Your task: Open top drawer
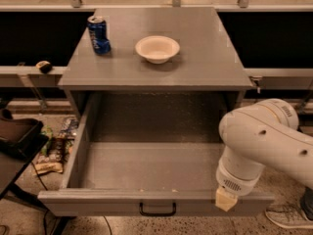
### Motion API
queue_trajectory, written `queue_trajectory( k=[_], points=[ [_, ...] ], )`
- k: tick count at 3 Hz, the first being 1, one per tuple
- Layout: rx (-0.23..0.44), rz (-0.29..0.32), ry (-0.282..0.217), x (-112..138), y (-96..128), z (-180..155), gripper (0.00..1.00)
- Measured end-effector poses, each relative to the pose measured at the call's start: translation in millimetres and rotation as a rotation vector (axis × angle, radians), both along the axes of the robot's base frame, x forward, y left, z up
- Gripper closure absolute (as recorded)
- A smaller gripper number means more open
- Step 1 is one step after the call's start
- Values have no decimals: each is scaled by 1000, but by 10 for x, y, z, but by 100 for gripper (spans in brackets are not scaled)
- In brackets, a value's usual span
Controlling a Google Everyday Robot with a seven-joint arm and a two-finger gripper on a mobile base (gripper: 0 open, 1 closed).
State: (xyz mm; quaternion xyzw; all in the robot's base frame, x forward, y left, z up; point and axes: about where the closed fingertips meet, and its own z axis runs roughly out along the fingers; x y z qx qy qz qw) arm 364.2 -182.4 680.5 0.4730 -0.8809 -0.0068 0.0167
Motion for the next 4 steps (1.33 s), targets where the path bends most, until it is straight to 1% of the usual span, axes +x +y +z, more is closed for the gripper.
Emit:
queue_trajectory(
  k=[1,3,4],
  points=[
    [0,0,0,0,0,0,73],
    [0,0,0,0,0,0,27],
    [0,0,0,0,0,0,0]
  ],
)
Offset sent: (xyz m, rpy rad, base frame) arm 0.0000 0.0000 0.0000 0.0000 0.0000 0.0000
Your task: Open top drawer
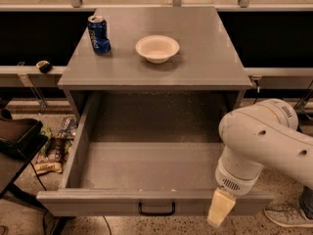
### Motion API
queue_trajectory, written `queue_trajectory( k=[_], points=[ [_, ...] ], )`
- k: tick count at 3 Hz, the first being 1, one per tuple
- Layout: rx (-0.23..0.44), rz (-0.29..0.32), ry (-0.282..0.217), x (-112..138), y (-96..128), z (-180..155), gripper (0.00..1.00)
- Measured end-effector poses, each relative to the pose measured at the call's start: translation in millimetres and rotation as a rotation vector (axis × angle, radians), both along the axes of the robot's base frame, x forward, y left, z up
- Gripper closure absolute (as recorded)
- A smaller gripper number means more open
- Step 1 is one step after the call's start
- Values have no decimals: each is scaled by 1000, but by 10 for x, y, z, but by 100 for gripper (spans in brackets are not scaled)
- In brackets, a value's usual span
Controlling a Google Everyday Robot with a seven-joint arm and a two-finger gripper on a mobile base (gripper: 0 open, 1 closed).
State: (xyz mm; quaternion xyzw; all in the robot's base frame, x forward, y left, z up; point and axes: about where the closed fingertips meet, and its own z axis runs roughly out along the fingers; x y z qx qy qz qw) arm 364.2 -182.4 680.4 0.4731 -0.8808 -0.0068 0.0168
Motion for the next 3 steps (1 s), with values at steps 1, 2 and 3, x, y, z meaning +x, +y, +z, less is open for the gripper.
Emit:
queue_trajectory(
  k=[1,2,3],
  points=[
    [0,0,0,0,0,2,0],
    [-95,13,-98,26,90,812,0],
    [-177,26,-157,49,190,1542,0]
  ],
)
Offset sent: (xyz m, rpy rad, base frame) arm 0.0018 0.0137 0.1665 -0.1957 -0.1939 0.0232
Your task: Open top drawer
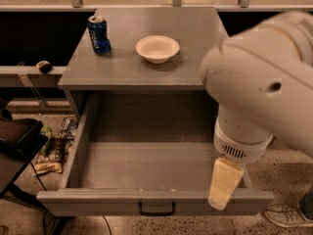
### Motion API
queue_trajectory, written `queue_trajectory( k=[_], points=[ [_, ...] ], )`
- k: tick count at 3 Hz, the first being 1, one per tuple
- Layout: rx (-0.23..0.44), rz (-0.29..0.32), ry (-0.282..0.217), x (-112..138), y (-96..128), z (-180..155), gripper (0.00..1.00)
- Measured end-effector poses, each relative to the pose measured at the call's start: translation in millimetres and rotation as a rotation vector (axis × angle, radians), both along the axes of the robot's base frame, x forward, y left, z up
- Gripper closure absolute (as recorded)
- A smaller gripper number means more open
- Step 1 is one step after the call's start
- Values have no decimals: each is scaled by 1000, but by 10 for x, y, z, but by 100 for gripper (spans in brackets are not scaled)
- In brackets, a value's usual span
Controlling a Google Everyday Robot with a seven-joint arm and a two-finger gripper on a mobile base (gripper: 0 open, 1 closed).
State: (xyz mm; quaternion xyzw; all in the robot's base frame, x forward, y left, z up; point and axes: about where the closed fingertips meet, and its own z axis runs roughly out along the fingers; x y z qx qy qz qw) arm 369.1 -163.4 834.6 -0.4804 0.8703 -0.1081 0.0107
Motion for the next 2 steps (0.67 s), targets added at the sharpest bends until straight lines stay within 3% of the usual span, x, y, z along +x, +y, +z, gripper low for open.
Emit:
queue_trajectory(
  k=[1,2],
  points=[
    [-38,-3,-62,-100,55,801,0],
    [-43,-16,-108,-267,-6,1166,0]
  ],
)
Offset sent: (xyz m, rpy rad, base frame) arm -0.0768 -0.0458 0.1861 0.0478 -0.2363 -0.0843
